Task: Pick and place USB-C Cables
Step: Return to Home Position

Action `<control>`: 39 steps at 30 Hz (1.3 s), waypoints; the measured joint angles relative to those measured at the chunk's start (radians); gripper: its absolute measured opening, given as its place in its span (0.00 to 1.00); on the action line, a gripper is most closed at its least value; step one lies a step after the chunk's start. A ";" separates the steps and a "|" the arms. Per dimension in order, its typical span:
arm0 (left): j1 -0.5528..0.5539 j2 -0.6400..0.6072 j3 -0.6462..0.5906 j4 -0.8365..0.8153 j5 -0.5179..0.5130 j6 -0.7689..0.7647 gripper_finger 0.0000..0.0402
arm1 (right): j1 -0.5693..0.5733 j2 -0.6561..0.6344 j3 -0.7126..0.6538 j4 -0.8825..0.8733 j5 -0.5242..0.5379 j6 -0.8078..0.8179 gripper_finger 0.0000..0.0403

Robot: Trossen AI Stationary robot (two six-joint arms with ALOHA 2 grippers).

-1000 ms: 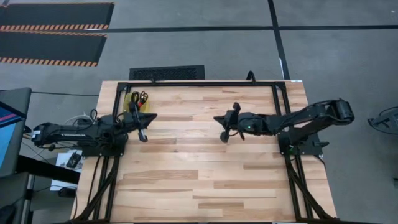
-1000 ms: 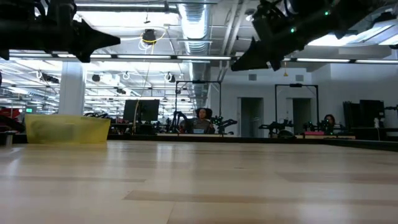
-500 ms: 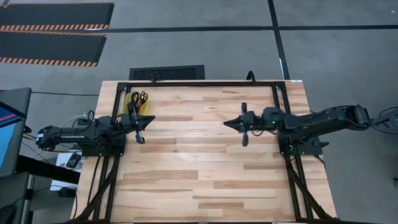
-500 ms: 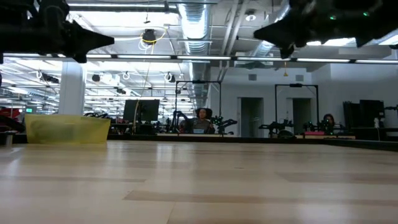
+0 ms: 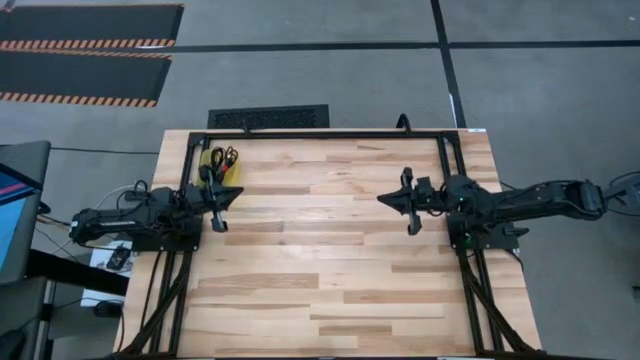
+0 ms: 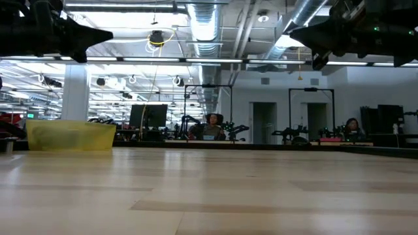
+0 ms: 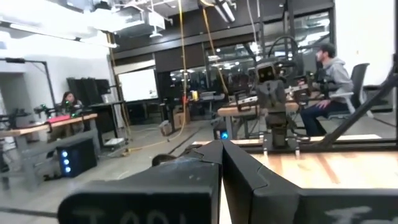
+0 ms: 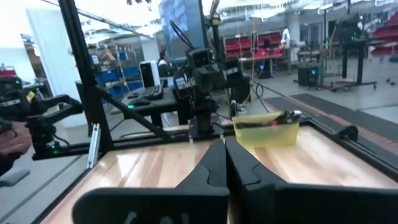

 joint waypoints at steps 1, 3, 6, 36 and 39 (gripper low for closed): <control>0.000 -0.003 0.000 0.000 0.004 0.000 0.00 | -0.002 -0.018 0.000 -0.022 0.000 0.000 0.01; 0.000 -0.003 0.001 0.006 0.009 -0.003 0.00 | -0.008 -0.057 -0.001 -0.050 0.000 0.000 0.01; 0.000 -0.003 0.001 0.006 0.010 -0.003 0.00 | -0.014 -0.119 -0.001 -0.122 0.000 -0.001 0.01; 0.000 -0.003 0.078 -0.061 0.020 -0.017 0.00 | -0.010 -0.720 0.000 -0.634 -0.004 0.007 0.02; 0.000 -0.003 0.078 -0.102 0.036 -0.039 0.00 | 0.004 -0.749 0.000 -0.662 -0.004 0.007 0.02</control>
